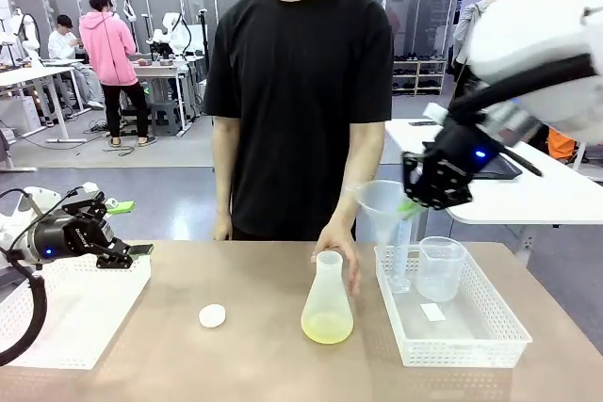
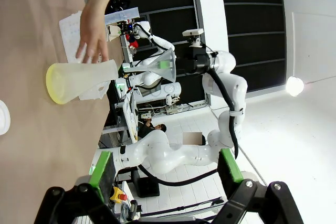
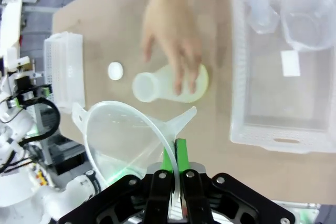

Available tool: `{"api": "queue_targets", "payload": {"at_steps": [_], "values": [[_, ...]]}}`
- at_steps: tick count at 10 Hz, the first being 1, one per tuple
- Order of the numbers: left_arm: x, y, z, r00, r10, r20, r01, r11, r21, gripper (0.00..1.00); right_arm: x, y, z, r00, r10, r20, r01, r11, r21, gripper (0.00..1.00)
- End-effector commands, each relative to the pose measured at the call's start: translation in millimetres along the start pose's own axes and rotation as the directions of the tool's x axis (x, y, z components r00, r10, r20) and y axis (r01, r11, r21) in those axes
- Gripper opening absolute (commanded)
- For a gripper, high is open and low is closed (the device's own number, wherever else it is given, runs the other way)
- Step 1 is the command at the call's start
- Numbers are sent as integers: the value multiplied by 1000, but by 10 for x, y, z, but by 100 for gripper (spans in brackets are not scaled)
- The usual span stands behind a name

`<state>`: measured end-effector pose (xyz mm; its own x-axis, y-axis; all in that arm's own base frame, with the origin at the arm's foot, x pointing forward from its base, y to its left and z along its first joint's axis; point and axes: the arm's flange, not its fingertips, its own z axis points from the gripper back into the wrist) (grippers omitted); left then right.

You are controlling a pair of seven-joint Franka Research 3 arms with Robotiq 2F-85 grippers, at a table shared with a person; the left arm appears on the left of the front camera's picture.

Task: Prepare the solutions needed for the experiment.
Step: Once the solution is in the Big flask , pick up the Plastic Funnel and place it back into the right Organizing basket.

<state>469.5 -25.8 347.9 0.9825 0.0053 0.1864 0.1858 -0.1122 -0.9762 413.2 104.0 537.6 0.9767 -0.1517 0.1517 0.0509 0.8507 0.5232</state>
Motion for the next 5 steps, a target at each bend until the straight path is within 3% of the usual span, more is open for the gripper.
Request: {"api": "queue_targets", "payload": {"at_steps": [1,5], "values": [[10,-9,-15,1000,-6,10,6,1000,-9,100,-134,-457,169,997,-49,58,48,999,14,0],[10,-9,-15,1000,-6,10,6,1000,-9,100,-91,-1081,475,986,-121,112,123,992,-11,0]]}}
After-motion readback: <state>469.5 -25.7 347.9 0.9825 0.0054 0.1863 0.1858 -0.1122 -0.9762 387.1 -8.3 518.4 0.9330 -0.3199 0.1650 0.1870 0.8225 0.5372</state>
